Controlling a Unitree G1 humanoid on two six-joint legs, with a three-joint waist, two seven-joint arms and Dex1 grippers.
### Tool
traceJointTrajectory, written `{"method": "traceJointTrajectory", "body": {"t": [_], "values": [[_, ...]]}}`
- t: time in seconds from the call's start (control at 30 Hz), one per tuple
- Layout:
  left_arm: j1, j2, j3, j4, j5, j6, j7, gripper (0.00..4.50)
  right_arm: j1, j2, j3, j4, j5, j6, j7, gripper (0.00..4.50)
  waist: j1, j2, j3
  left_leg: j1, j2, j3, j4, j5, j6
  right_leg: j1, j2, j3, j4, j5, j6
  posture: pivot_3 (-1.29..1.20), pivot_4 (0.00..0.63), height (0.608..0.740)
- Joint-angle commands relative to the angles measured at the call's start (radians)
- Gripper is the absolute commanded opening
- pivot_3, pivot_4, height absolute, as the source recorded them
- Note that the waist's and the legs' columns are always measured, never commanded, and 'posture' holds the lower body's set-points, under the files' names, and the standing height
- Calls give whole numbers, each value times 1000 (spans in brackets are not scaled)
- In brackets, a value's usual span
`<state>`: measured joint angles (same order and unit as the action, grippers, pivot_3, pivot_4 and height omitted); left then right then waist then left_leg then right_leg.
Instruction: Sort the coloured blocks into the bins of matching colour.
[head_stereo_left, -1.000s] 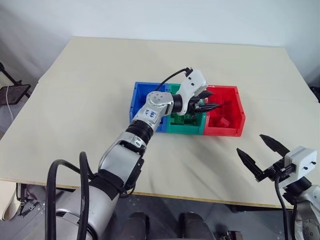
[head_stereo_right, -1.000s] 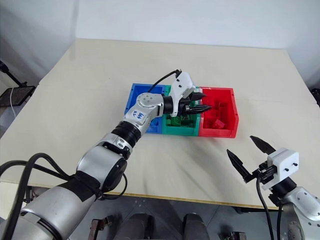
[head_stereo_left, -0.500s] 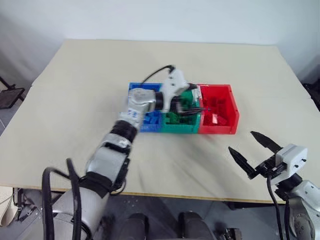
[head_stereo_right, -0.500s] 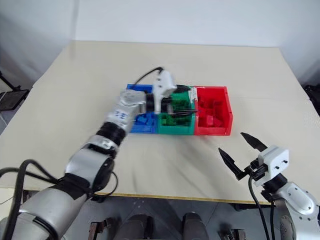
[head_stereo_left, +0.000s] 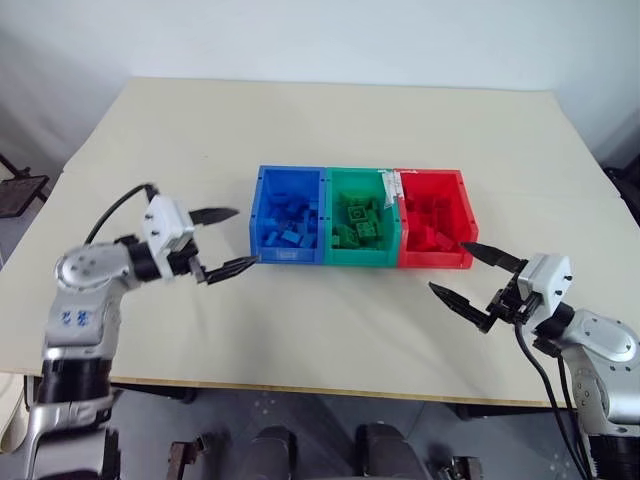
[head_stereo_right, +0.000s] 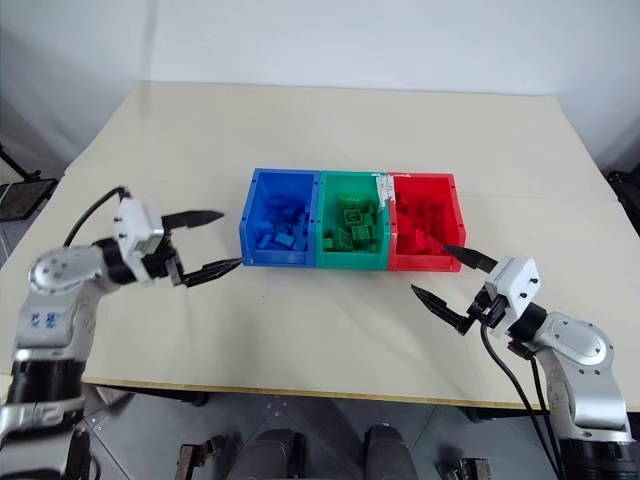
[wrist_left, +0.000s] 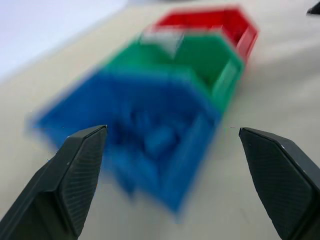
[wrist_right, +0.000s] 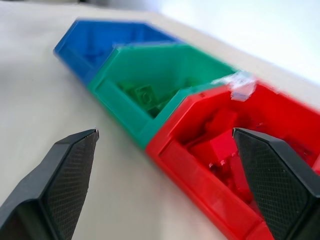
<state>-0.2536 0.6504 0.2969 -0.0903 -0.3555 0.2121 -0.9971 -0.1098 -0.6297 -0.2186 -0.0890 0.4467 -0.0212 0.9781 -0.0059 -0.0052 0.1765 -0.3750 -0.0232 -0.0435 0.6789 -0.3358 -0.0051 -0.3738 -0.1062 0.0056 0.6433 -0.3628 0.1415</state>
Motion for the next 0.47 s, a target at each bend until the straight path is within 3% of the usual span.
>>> {"method": "traceJointTrajectory", "body": {"t": [0.03,0.2,0.47], "values": [[143,18,119,-175,-67,68,68,4488,-64,-21,22,51,-9,-22,49,4500,1,0,0,0,0,0,0,0,0,0,-1,0,0,0,0,0,150,740],[272,-10,119,-267,-57,62,134,4488,-126,-21,44,112,-18,-20,79,4500,15,0,0,0,-2,-3,0,0,0,2,-3,0,0,0,-1,0,150,740],[236,-42,28,-252,-14,40,225,4488,-137,-4,52,103,-45,2,25,4500,8,0,0,0,-2,-2,-1,0,0,1,-3,-2,0,0,-1,0,150,740]]}}
